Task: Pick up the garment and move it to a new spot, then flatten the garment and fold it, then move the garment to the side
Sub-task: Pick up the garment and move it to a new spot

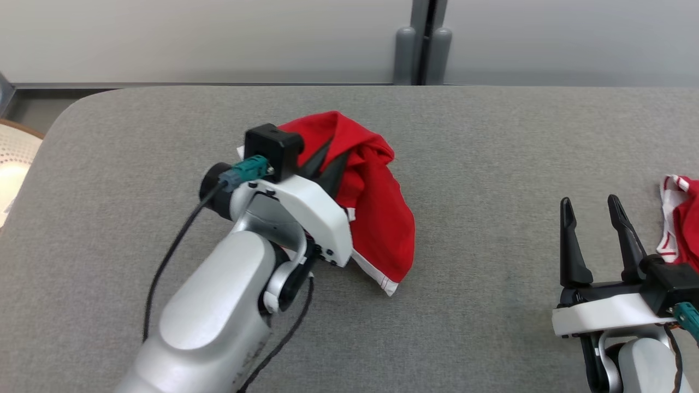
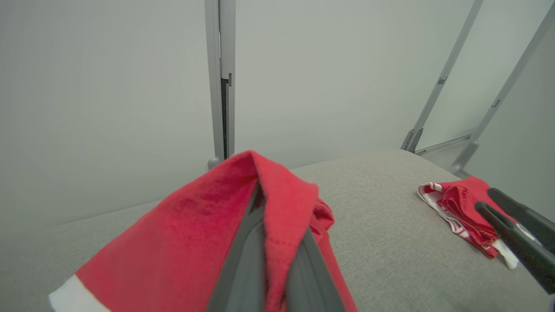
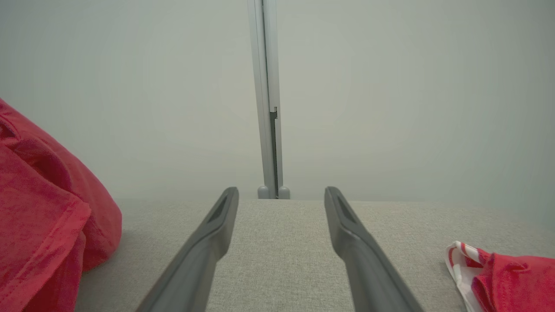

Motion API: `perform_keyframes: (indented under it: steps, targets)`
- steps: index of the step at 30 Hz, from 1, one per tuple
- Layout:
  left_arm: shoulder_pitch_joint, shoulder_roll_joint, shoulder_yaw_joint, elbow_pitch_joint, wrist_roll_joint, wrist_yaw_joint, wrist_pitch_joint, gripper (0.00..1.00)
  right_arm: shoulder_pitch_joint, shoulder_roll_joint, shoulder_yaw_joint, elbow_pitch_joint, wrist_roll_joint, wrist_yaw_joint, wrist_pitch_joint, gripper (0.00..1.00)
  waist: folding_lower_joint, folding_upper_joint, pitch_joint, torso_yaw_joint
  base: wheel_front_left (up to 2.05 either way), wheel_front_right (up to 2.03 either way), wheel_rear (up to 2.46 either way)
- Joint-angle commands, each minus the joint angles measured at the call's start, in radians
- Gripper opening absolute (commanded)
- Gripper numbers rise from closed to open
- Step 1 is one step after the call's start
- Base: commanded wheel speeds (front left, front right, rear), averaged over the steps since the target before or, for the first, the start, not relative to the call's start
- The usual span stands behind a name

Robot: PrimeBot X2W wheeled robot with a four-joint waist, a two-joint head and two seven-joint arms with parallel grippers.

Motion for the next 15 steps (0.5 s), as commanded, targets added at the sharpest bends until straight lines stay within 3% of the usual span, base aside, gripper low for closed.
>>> perform_keyframes:
  steps: [1,11,15]
  targets:
    - [0.008,-0.018,-0.012,0.014,0.003,0.011,-0.008,0.0,0.004,-0.002,0.003,0.0,0.006,0.0,-0.005,1.0,-0.0001,0.0,-0.001,-0.04,0.0,0.0,0.0]
    - [-0.03,-0.081,-0.105,0.132,-0.003,0.047,-0.06,0.0,-0.019,-0.001,0.054,0.005,0.046,0.0,-0.005,1.0,-0.0001,0.0,0.023,-0.17,0.0,0.0,0.0]
    - [-0.036,-0.088,-0.194,0.181,-0.035,0.06,-0.096,0.0,-0.027,-0.001,0.074,0.008,0.062,0.0,-0.005,1.0,-0.0001,0.0,0.039,-0.224,0.0,0.0,0.0]
